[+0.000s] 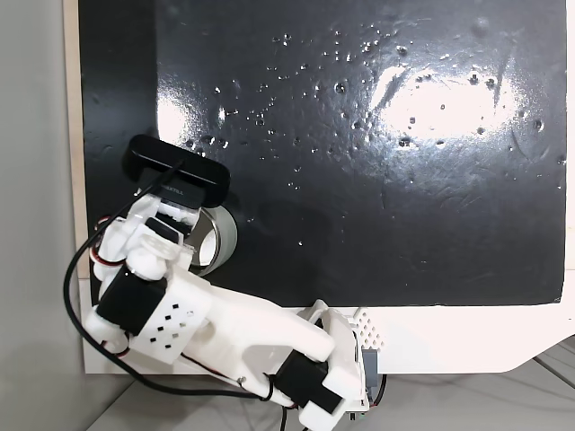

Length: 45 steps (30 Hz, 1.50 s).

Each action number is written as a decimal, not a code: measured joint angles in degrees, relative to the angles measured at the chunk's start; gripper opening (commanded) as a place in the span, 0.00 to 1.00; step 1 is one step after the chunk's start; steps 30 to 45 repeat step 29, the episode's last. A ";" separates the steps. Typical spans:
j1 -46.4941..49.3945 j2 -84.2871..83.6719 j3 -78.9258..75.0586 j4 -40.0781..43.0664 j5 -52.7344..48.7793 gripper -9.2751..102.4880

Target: Grasp a pengrip and put it in the cup.

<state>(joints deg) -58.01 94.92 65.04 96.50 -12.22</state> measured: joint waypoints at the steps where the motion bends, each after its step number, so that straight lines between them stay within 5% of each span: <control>1: 0.09 0.00 0.00 0.00 0.18 0.19; 6: -0.18 1.41 1.32 0.00 0.44 0.36; 45: 0.00 3.16 2.02 0.00 0.44 0.36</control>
